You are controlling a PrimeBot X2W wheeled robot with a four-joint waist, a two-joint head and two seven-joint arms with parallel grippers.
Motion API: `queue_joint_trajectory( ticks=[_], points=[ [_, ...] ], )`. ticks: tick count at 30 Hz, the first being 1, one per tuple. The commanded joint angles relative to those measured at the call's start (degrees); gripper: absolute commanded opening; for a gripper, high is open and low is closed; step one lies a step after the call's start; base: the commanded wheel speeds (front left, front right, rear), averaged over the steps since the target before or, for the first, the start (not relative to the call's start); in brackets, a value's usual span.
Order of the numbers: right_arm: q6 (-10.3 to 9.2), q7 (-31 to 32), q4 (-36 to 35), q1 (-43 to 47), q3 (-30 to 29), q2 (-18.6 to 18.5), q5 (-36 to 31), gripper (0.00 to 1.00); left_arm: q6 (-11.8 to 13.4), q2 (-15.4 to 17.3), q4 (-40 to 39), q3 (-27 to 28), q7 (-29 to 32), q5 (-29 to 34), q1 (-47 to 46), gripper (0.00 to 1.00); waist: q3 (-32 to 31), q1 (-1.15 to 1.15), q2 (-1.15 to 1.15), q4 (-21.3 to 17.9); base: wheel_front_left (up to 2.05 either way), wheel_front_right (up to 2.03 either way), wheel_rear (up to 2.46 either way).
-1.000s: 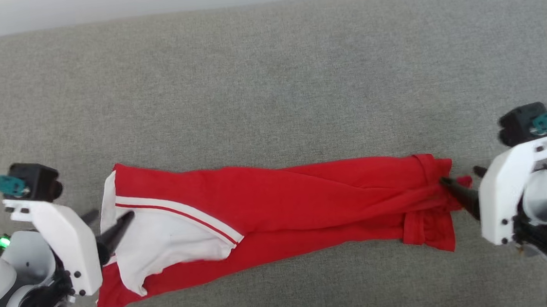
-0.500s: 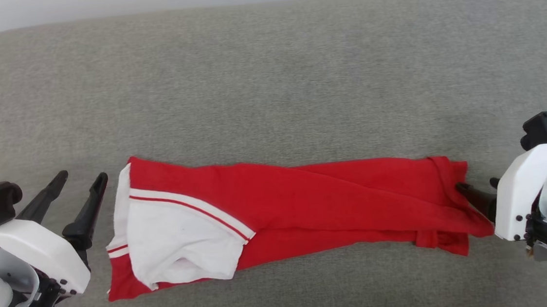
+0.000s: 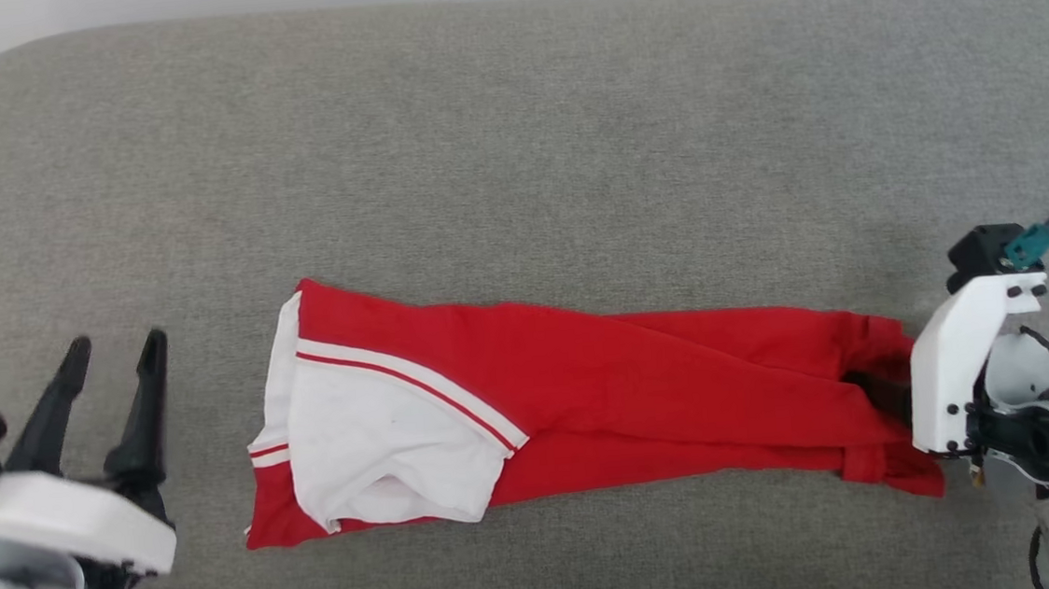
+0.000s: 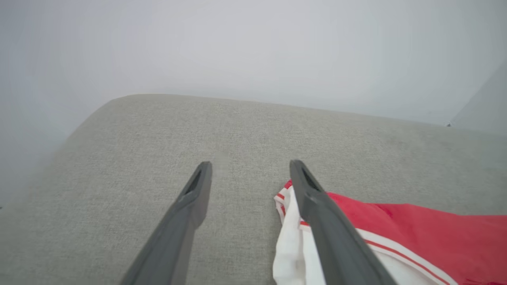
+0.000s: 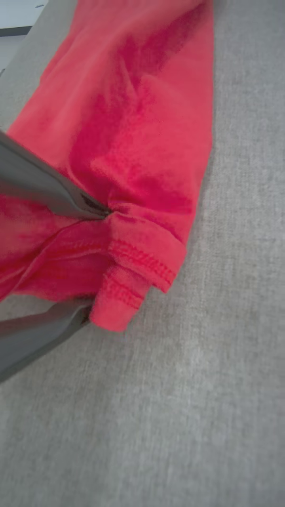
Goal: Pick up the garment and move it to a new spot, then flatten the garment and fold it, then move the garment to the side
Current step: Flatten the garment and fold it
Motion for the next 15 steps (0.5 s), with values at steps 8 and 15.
queue_joint_trajectory(
  ticks=[8,15],
  points=[
    [0.13,-0.13,1.31,-0.40,3.96,-0.64,7.25,0.00,-7.71,-11.80,2.30,14.61,-0.34,10.67,10.74,1.00,-1.66,0.00,0.00,0.96,0.00,0.00,0.00],
    [0.09,-0.81,-0.99,0.04,3.09,-2.79,9.47,0.00,-11.55,-18.38,3.86,21.41,-0.35,15.71,15.45,1.00,-3.34,0.00,0.00,0.63,0.00,0.00,0.00]
  ],
)
